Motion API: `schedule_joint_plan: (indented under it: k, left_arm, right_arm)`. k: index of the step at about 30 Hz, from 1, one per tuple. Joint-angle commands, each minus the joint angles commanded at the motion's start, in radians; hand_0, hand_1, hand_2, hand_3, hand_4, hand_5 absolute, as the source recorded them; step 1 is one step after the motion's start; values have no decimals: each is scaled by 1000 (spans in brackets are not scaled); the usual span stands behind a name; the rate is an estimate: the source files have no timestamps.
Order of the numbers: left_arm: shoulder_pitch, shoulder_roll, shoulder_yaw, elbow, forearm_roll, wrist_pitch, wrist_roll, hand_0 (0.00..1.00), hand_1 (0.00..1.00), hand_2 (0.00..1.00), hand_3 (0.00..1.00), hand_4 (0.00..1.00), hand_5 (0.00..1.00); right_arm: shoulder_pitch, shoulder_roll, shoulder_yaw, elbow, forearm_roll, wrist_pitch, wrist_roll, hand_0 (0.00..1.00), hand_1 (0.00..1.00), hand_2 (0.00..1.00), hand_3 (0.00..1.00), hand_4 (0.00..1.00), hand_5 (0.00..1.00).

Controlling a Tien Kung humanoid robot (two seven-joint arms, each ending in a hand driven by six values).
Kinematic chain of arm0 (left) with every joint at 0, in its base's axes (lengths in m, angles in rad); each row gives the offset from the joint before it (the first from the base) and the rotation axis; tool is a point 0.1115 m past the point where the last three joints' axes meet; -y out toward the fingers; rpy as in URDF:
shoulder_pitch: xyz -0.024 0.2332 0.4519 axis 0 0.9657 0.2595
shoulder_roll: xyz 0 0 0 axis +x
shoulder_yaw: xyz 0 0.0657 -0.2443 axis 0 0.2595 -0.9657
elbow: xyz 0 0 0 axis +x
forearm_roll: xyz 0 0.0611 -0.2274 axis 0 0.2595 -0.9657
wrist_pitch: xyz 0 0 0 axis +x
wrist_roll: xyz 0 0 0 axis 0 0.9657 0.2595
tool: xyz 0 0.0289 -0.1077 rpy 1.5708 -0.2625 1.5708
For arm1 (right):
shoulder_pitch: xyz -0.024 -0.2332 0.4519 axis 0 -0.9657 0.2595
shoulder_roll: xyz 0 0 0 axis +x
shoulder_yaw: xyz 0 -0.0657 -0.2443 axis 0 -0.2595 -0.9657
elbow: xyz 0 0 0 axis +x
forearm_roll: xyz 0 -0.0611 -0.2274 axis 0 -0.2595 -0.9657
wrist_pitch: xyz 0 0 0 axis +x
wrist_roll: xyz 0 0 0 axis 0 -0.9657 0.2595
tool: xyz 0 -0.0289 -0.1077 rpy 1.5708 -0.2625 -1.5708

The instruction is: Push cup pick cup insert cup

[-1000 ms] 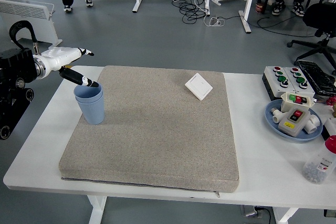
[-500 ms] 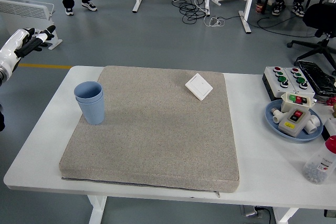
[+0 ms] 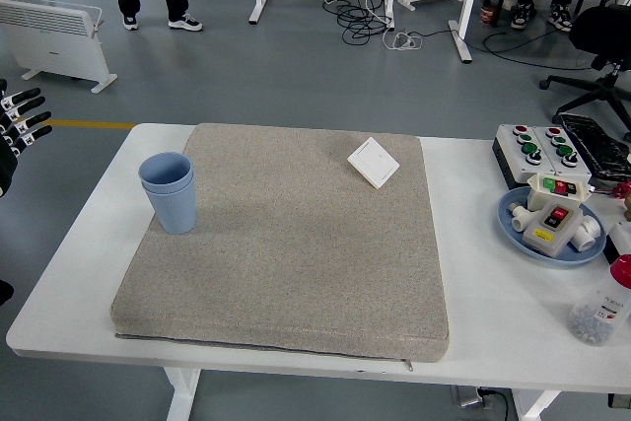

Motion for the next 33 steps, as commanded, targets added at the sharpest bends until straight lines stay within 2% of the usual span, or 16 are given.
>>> schedule_joint_plan:
  k: [3, 6, 9, 12, 17, 18, 22, 27, 33]
  left_arm:
    - [42, -25, -15, -28, -124, -22, 6, 816, 838, 884, 770, 595, 998]
    - [96, -62, -27, -70, -241, -52, 12, 816, 838, 884, 770, 595, 998]
    - [144, -103, -35, -102, -287, -69, 7, 826, 846, 902, 796, 596, 998]
    - [183, -149, -46, -120, -250, -79, -16, 826, 846, 902, 796, 596, 998]
    - [216, -209, -88, -118, -145, -78, -40, 826, 848, 901, 803, 596, 998]
    - [228, -230, -105, -119, -122, -79, -42, 826, 848, 901, 803, 596, 998]
    - [257, -277, -138, -123, -88, -79, -40, 832, 851, 899, 800, 595, 998]
    - [263, -301, -151, -116, -62, -78, -38, 834, 853, 901, 793, 598, 998]
    - [259, -302, -154, -117, -60, -82, -32, 836, 853, 905, 799, 599, 998]
  right_arm:
    - [2, 0, 2, 0, 0, 0, 1, 784, 701, 708, 584, 157, 491]
    - [3, 1, 6, 0, -1, -1, 1, 784, 701, 708, 584, 157, 491]
    - [5, 2, 9, 0, -4, -1, 2, 784, 701, 708, 584, 156, 492]
    - [6, 4, 11, 0, -6, -1, 2, 784, 701, 708, 584, 156, 492]
    - [8, 3, 16, 0, -16, -1, 1, 784, 700, 708, 584, 156, 493]
    - [8, 3, 16, 0, -15, -1, 1, 784, 700, 708, 584, 156, 493]
    - [9, 2, 18, 0, -19, 0, 0, 785, 700, 708, 583, 155, 493]
    - [11, 1, 18, 0, -21, 1, -1, 784, 700, 708, 584, 155, 492]
    - [12, -1, 17, 0, -21, 2, 0, 784, 700, 707, 584, 155, 491]
